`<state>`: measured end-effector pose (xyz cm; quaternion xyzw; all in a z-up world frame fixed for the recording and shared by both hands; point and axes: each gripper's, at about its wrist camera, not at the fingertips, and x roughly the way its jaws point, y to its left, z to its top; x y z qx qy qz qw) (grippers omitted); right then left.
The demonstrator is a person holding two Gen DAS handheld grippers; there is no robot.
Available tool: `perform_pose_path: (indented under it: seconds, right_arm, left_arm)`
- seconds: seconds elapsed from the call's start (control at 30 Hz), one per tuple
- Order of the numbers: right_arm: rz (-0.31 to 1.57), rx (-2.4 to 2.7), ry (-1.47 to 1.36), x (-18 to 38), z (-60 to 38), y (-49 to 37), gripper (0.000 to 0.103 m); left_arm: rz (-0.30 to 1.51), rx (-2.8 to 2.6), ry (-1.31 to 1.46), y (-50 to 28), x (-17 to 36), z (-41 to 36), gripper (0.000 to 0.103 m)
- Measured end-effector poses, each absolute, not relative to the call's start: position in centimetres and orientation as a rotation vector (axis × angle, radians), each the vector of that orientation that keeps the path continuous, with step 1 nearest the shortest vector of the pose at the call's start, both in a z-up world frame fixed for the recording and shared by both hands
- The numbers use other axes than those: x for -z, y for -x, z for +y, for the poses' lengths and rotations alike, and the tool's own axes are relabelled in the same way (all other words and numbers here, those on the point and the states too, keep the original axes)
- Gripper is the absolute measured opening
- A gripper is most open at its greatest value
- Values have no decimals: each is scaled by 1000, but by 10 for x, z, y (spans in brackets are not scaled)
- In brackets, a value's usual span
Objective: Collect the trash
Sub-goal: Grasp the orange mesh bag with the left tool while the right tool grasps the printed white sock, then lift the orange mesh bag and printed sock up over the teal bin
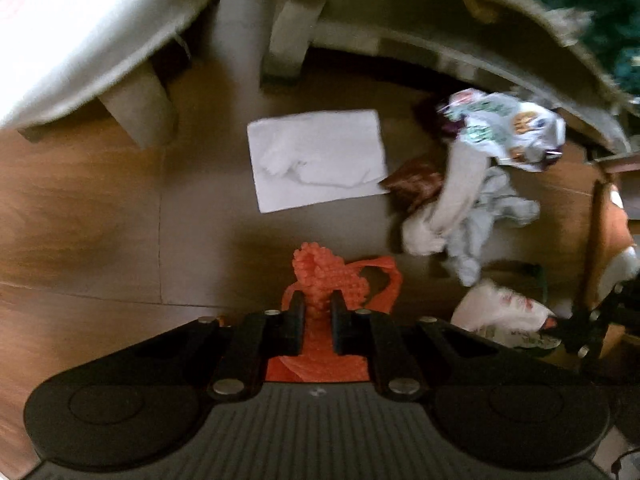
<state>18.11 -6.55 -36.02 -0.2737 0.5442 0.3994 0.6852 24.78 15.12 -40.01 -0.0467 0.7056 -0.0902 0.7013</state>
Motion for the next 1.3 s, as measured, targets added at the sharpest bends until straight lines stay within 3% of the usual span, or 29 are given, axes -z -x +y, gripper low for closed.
perform_pose_path:
  seconds: [0.33, 1.3]
  right_arm:
    - [1068, -693, 399, 237, -106, -187, 2]
    - [294, -413, 222, -163, -207, -163, 1]
  left_arm:
    - [1413, 262, 6, -241, 273, 124, 12]
    - [570, 121, -157, -175, -163, 14, 12]
